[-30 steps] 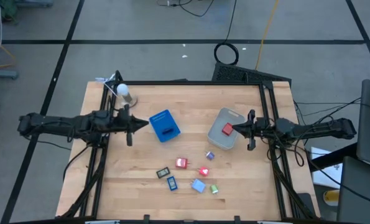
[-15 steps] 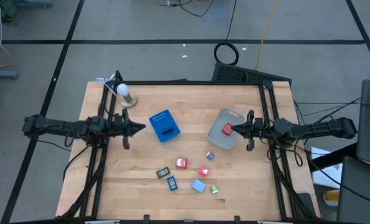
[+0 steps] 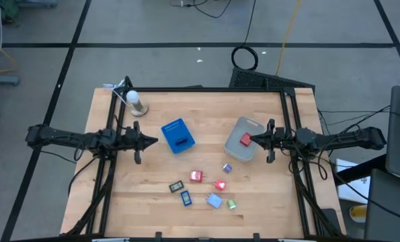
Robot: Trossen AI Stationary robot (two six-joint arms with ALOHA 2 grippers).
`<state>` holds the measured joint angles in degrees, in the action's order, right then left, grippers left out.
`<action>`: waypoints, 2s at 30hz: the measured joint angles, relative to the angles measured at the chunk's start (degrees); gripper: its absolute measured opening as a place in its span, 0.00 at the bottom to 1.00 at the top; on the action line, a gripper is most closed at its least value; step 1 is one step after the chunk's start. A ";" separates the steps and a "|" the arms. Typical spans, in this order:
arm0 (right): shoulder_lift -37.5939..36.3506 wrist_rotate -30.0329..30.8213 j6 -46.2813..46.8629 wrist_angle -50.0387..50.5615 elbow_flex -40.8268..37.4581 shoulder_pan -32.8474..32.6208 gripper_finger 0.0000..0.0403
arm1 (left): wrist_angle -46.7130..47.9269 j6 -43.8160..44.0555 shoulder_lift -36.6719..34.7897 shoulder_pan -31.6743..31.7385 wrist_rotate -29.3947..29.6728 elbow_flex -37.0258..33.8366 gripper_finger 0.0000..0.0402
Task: Pick & Place Office items
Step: Put the violet charger adapter into the gray bin
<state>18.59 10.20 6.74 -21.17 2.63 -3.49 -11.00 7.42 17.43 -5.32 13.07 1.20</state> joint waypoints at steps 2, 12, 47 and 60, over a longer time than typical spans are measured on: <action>0.00 0.00 -0.07 0.00 0.00 0.00 0.00 | -0.19 0.17 0.00 0.01 0.01 -0.38 0.01; 0.43 0.00 -0.10 -0.04 0.00 0.00 0.00 | -0.83 -0.87 0.20 0.02 -0.05 -0.38 0.01; 45.42 -5.84 -5.18 23.37 36.46 -12.47 0.00 | -5.36 9.88 0.20 0.04 -3.95 -0.31 0.02; 59.40 3.28 -3.49 40.65 50.02 -15.63 0.44 | -3.50 9.31 0.18 0.04 -5.54 -0.31 0.02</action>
<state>77.99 13.47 3.25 19.48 52.65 -19.13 -14.50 16.73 17.61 -5.28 7.53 0.89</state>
